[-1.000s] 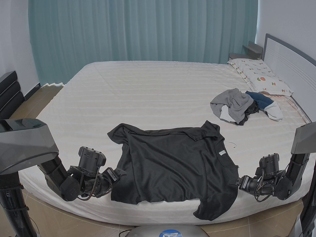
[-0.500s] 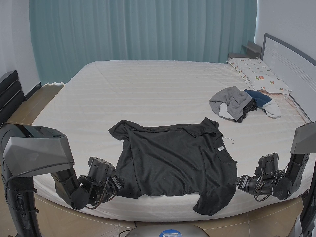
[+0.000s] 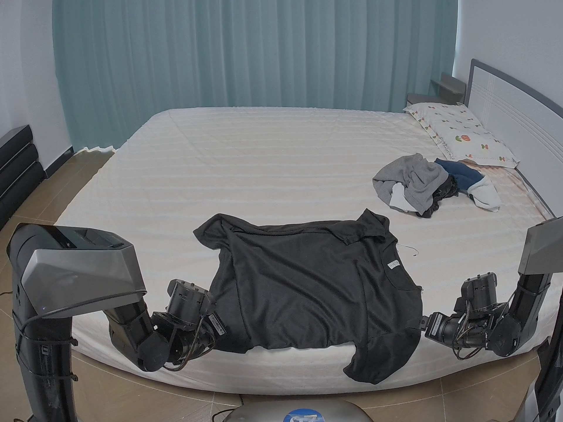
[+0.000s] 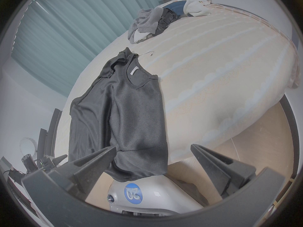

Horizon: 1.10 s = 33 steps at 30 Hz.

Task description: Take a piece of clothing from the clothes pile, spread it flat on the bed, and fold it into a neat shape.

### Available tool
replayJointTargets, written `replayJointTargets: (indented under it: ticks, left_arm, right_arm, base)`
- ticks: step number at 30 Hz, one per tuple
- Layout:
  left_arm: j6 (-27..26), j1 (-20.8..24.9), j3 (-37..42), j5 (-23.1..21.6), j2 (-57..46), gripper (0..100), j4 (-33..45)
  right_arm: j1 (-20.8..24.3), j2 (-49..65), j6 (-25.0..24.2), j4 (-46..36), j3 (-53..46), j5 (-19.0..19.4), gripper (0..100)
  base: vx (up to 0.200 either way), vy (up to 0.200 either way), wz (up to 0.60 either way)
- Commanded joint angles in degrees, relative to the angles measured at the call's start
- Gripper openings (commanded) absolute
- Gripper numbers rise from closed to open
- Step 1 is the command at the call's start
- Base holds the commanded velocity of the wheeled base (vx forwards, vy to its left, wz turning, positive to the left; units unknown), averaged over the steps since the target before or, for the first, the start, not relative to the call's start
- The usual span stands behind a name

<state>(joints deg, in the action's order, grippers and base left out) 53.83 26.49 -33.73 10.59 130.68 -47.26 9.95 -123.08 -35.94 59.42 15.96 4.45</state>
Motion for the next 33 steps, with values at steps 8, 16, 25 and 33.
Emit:
replayJointTargets:
  ticks: [8,16,25,33]
  left_arm:
    - [-4.97,-3.81,2.0,0.74,-1.75,0,-0.37]
    - [-7.78,-10.58,2.27,0.57,-5.61,0,0.42]
    - [-9.71,-12.08,2.88,0.66,-8.16,0,6.22]
    - [-11.21,-14.27,2.62,0.66,-8.87,0,9.91]
  right_arm:
    - [0.69,-0.5,0.08,0.0,0.83,0.03,100]
    - [1.13,-2.61,-0.01,0.0,2.32,-0.06,100]
    - [1.3,-4.98,-0.01,0.0,5.4,-0.49,100]
    - [1.3,-7.88,0.43,-0.09,7.33,-2.96,0]
  base:
    - [0.0,0.0,0.0]
    - [0.0,0.0,0.0]
    - [0.0,0.0,0.0]
    - [0.0,0.0,0.0]
